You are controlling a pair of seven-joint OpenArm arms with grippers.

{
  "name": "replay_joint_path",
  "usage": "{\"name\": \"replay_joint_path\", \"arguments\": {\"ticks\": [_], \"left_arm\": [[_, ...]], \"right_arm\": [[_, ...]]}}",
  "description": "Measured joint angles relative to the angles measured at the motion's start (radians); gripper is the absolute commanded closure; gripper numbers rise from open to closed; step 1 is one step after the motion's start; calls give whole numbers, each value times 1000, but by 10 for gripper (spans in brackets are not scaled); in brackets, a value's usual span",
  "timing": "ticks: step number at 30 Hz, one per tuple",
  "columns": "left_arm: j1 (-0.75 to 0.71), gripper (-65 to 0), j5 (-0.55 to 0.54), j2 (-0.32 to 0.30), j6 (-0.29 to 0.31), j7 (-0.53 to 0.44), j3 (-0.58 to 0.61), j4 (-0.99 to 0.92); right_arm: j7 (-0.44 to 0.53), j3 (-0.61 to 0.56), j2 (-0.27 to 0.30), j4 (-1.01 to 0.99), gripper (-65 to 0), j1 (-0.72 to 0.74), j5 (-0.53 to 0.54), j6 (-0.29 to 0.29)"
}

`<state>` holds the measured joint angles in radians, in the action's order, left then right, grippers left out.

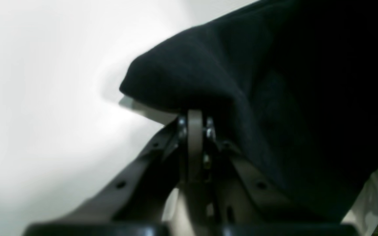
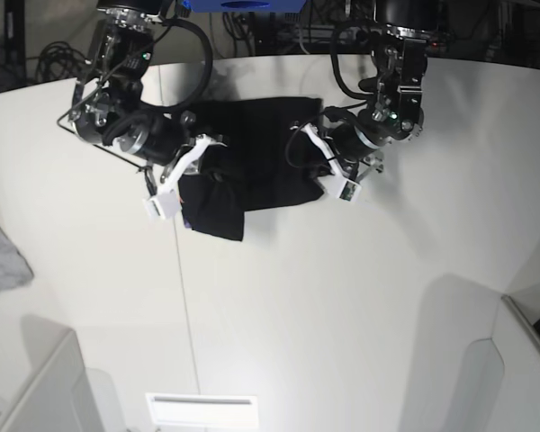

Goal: Fold the T-shirt properly
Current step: 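Lift both ends and fold them toward each other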

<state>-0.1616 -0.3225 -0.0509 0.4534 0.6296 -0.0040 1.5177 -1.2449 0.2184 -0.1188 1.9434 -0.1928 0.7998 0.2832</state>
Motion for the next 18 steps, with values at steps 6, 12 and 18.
{"name": "replay_joint_path", "arguments": {"ticks": [6,12,18], "left_arm": [[-3,0,-7,0,6,5,-60,1],[-3,0,-3,0,3,2,-60,1],[-10,0,4,1,2,7,-60,14]], "right_arm": [[-3,0,0,0,0,-20,-3,0],[-4,-1,0,0,0,-21,-3,0],[-4,-1,0,0,0,-21,-3,0]]}}
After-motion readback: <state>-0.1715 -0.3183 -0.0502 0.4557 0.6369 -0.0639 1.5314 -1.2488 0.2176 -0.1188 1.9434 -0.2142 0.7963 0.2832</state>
